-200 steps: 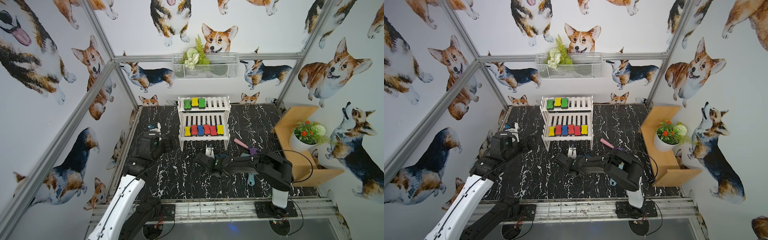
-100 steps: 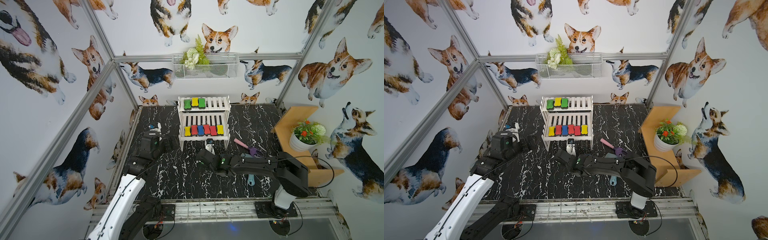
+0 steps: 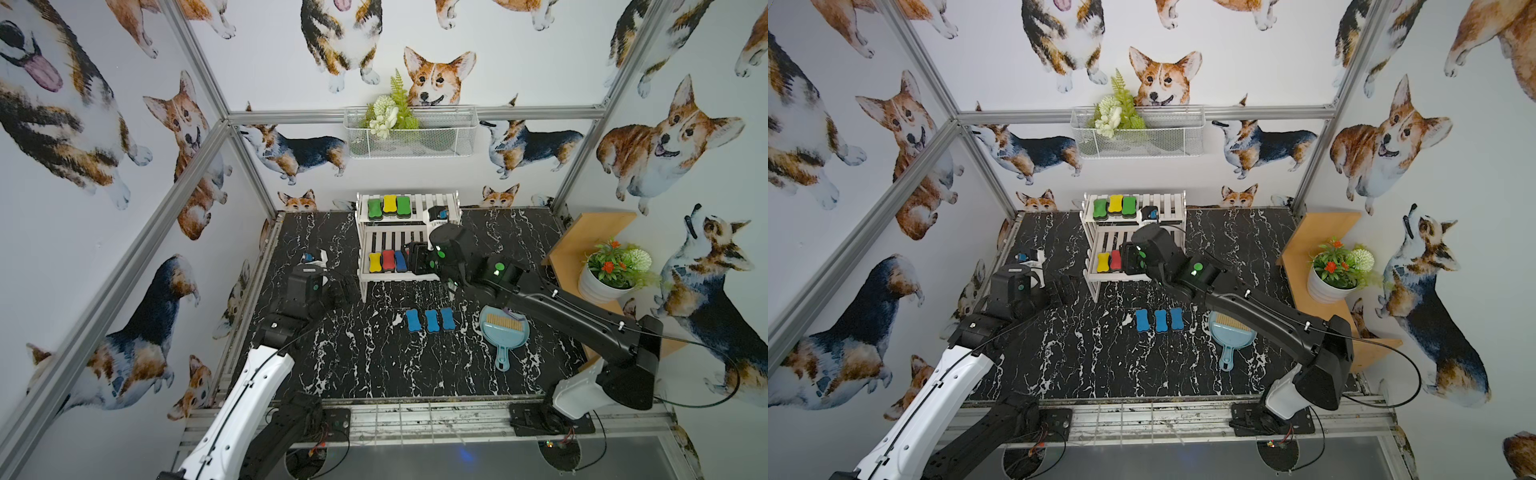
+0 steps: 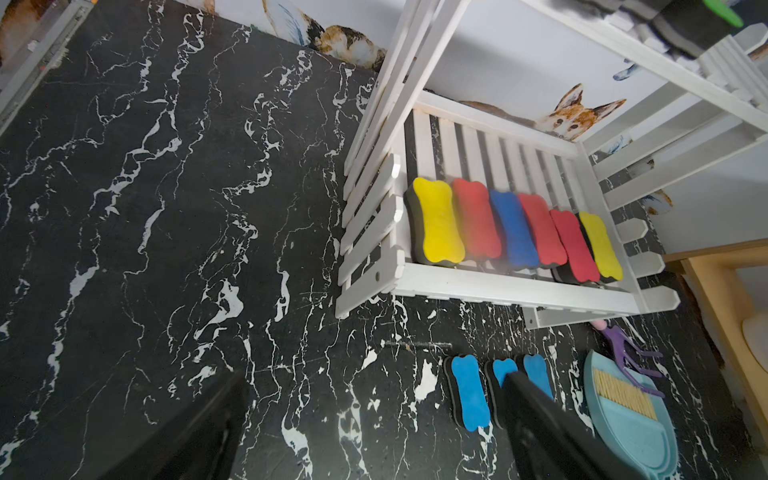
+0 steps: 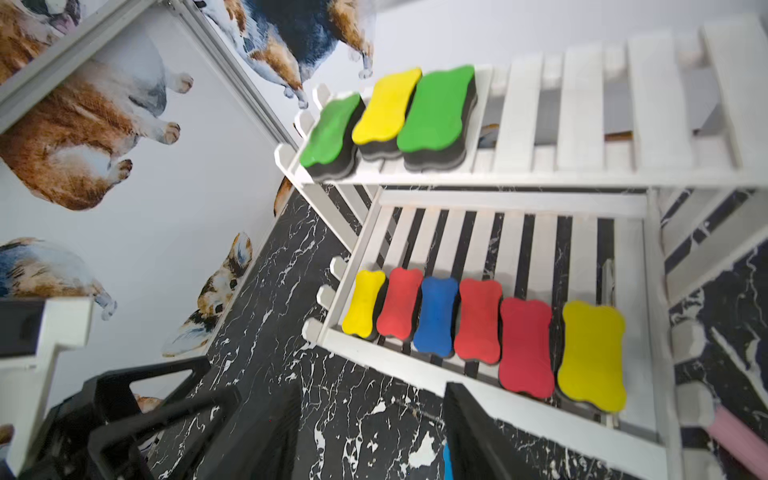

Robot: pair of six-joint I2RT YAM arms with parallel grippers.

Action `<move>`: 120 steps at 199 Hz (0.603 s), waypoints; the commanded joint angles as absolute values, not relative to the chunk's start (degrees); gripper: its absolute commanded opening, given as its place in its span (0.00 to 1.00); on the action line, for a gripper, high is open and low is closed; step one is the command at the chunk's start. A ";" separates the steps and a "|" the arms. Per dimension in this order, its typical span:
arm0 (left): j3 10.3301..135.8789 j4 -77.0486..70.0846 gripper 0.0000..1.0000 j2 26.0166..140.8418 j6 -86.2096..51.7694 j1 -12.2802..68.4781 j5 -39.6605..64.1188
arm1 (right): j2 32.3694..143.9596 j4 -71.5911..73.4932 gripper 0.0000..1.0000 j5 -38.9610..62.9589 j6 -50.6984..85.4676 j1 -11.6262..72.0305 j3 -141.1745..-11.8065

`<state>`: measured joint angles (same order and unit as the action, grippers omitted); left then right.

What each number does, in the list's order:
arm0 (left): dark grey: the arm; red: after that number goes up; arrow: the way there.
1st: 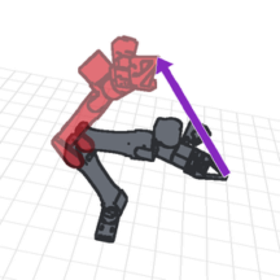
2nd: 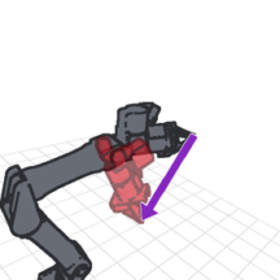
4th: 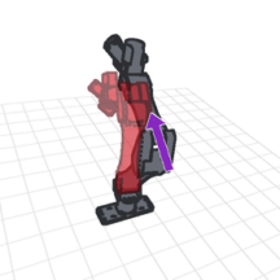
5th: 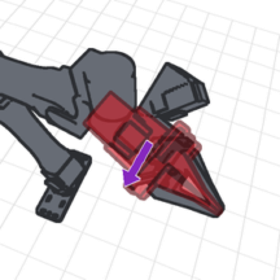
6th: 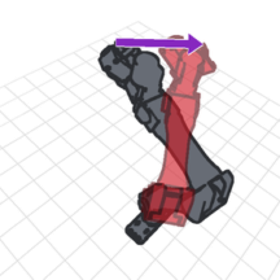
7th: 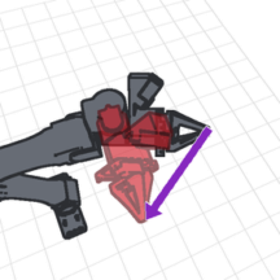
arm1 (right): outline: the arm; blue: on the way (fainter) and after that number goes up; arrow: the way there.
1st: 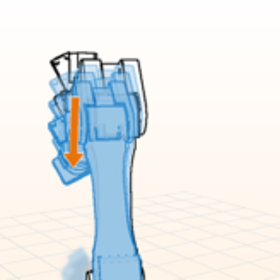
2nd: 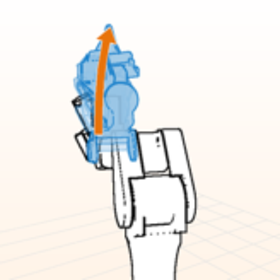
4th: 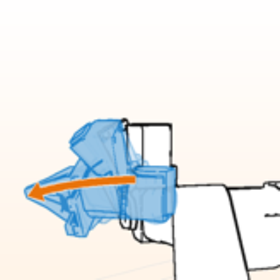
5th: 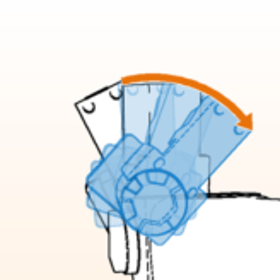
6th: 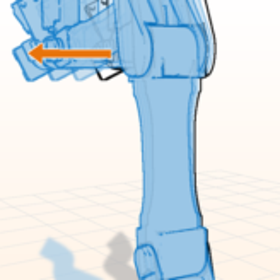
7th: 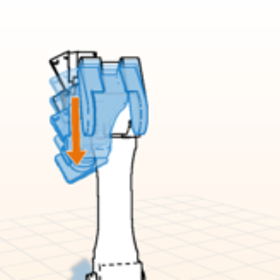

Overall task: Remove the whiteboard erasers from the shelf
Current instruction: Pick up the whiteboard eraser from the shelf.

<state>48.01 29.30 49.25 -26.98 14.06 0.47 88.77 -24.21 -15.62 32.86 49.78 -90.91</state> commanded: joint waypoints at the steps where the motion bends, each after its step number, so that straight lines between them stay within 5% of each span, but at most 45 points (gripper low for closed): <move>1: 48.06 27.95 1.00 49.39 -27.43 14.06 1.41 | 93.27 -30.39 0.61 -11.87 27.40 46.87 -98.89; 120: 49.75 28.92 1.00 49.44 -26.72 14.06 0.64 | 119.11 -42.80 0.55 -7.22 22.25 35.52 -136.58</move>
